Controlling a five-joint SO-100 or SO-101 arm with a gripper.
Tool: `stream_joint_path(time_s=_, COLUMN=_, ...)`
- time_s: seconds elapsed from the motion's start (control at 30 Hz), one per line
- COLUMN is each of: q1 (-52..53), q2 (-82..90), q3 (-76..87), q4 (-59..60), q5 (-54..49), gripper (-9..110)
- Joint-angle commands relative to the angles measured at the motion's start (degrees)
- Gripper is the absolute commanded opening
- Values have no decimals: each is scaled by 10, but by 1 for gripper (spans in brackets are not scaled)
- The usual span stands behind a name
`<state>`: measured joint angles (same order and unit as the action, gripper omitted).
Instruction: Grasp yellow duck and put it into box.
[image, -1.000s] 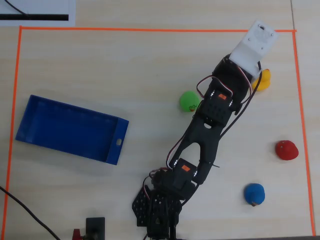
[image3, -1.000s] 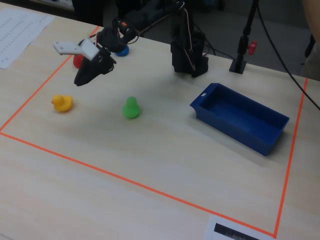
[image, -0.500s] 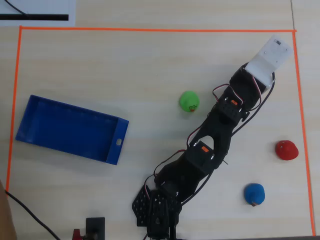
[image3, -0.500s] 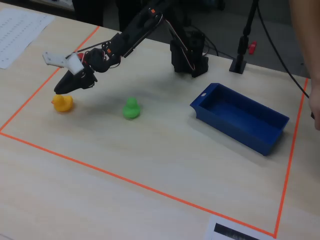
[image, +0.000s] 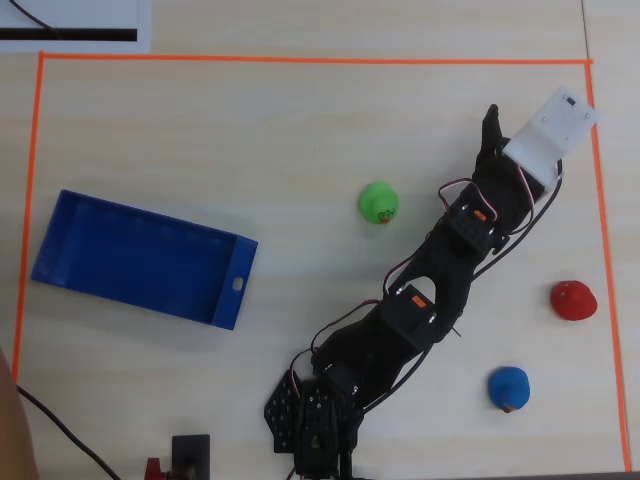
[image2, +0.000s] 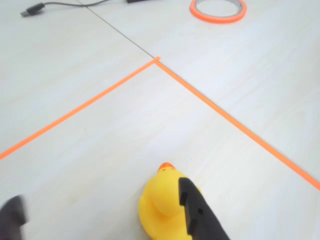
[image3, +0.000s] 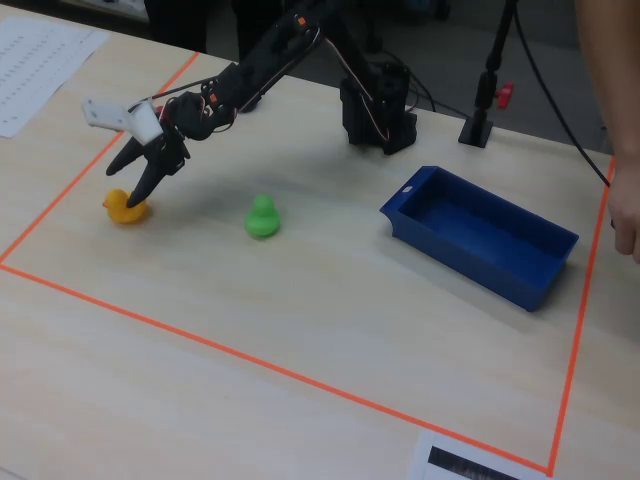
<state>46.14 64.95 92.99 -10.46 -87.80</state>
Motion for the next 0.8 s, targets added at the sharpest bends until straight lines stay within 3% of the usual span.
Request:
stream_joint_path(time_s=0.0, q1=2, q2=-11, q3=-45, q4=3, q5=-1, gripper=44)
stream_joint_path(time_s=0.77, q1=18, q2=-221, q3=-321, q4=89, q5=22, gripper=38)
